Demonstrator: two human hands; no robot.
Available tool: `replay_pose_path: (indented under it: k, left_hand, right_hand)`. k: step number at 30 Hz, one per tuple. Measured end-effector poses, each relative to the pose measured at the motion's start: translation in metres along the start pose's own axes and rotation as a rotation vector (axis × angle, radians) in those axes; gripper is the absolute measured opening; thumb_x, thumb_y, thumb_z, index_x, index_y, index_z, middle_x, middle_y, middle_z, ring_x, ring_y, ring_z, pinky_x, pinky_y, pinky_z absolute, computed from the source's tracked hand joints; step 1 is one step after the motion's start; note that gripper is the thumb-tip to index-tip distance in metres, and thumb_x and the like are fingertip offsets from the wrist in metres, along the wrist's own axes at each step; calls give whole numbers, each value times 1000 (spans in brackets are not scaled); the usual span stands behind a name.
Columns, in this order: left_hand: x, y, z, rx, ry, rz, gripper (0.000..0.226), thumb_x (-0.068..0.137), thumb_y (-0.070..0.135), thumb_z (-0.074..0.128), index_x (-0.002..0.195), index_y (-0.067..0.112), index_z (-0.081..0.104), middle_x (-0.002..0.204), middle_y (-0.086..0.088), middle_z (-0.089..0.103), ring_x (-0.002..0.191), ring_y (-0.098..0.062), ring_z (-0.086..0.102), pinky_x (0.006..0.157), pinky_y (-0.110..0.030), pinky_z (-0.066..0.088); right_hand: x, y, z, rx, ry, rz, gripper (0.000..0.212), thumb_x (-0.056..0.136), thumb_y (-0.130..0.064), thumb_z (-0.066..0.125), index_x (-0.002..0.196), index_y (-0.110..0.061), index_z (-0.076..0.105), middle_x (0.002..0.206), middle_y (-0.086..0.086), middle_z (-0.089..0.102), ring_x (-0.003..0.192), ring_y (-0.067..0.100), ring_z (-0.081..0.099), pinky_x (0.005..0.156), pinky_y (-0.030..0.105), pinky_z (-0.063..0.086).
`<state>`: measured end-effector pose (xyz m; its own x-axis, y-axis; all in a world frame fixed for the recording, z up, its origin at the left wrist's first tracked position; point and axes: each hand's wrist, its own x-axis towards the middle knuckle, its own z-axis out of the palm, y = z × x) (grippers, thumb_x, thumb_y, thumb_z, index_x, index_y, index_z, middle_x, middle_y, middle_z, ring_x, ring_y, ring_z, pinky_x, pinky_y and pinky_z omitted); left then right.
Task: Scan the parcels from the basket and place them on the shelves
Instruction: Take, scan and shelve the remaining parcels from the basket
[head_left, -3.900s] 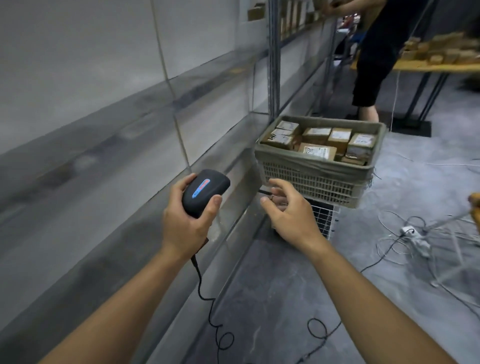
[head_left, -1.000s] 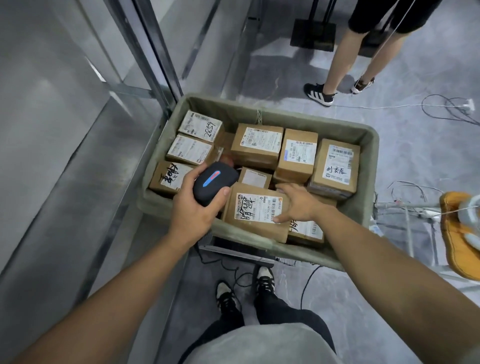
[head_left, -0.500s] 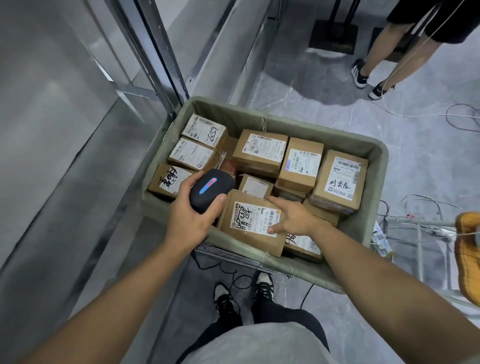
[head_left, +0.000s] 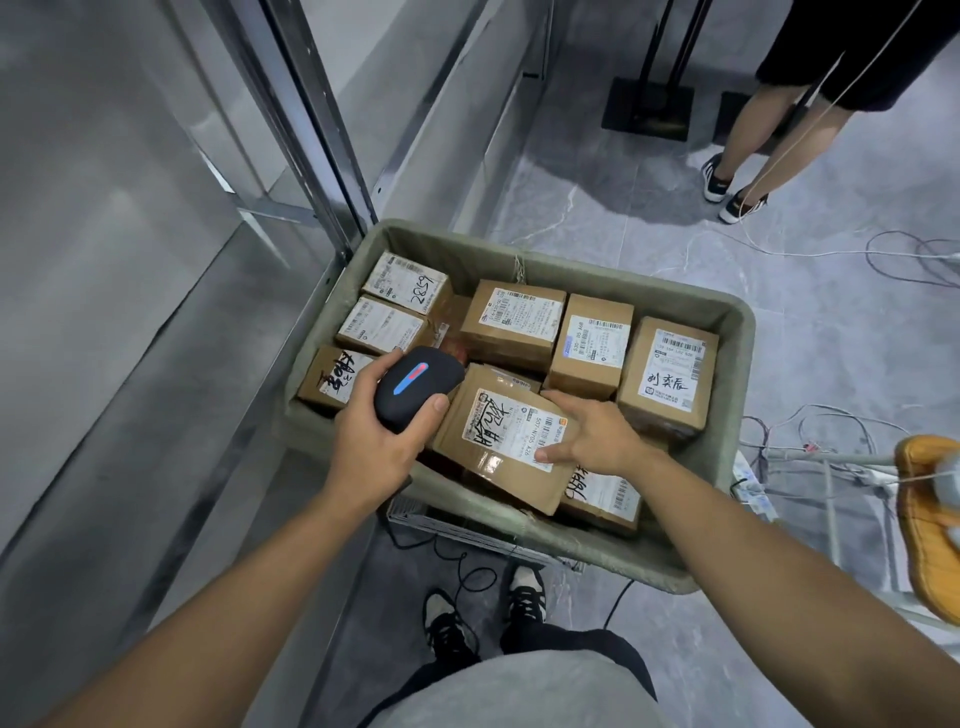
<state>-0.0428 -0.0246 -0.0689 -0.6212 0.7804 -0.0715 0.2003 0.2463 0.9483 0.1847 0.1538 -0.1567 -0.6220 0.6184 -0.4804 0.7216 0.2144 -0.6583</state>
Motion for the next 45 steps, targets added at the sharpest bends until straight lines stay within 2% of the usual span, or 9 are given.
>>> replay_pose_path:
  k: [12, 17, 21, 26, 32, 35, 38, 42, 45]
  left_hand:
    - [-10, 15, -58, -13, 86, 149, 60, 73, 54, 80, 128, 48, 56, 117, 17, 68, 88, -19, 70, 79, -56, 62]
    - [-22, 42, -108, 64, 41, 304, 68, 69, 53, 77, 131, 38, 55, 119, 18, 69, 103, 4, 68, 84, -9, 51]
    - [-33, 54, -154, 246, -39, 409, 70, 70, 53, 78, 134, 42, 52, 119, 27, 68, 104, 3, 69, 86, -11, 51]
    - [-50, 61, -193, 496, -96, 502, 77, 70, 61, 75, 139, 47, 43, 117, 20, 70, 98, -8, 72, 84, -33, 59]
    - [-79, 68, -207, 697, -130, 580, 76, 73, 64, 71, 141, 47, 39, 118, 18, 70, 94, -9, 71, 83, -24, 55]
    - [-95, 72, -206, 760, -108, 574, 77, 75, 64, 69, 142, 43, 40, 115, 13, 72, 91, -14, 71, 80, -28, 56]
    - [-112, 74, -203, 838, -95, 575, 76, 75, 63, 68, 143, 39, 42, 111, 15, 72, 84, -12, 70, 75, -23, 54]
    - [-136, 76, -203, 898, -80, 539, 77, 74, 62, 67, 142, 39, 41, 111, 12, 73, 84, -16, 72, 73, -33, 59]
    - [-156, 80, -204, 994, -35, 511, 77, 72, 65, 65, 140, 41, 39, 106, 16, 73, 78, -11, 69, 70, -25, 55]
  right_hand:
    - [-28, -88, -56, -90, 204, -150, 98, 67, -42, 94, 152, -36, 45, 140, -9, 60, 129, 12, 53, 101, 20, 35]
    - [-37, -144, -66, -190, 224, -288, 95, 67, -42, 93, 150, -36, 48, 137, -12, 63, 129, 13, 54, 99, 21, 36]
    - [-44, -185, -62, -220, 199, -374, 94, 65, -41, 95, 147, -39, 49, 133, -12, 65, 125, 13, 56, 102, 26, 39]
    - [-53, -219, -50, -283, 152, -466, 95, 64, -40, 95, 148, -38, 50, 128, -16, 64, 118, 6, 55, 97, 22, 39]
    - [-61, -239, -43, -350, 57, -578, 93, 68, -37, 94, 148, -42, 47, 122, -19, 63, 112, 4, 56, 90, 20, 38]
    - [-65, -248, -44, -372, 5, -631, 92, 70, -36, 93, 150, -39, 46, 119, -20, 60, 109, 2, 54, 86, 14, 36]
    - [-69, -251, -44, -425, -30, -704, 91, 72, -38, 91, 151, -39, 45, 123, -20, 60, 110, 1, 52, 89, 15, 34]
    - [-73, -254, -40, -456, -67, -765, 92, 74, -38, 90, 153, -36, 43, 125, -20, 58, 112, 0, 50, 94, 18, 34]
    - [-77, -260, -33, -446, -116, -807, 92, 75, -35, 89, 153, -34, 42, 118, -24, 56, 110, -2, 53, 96, 20, 42]
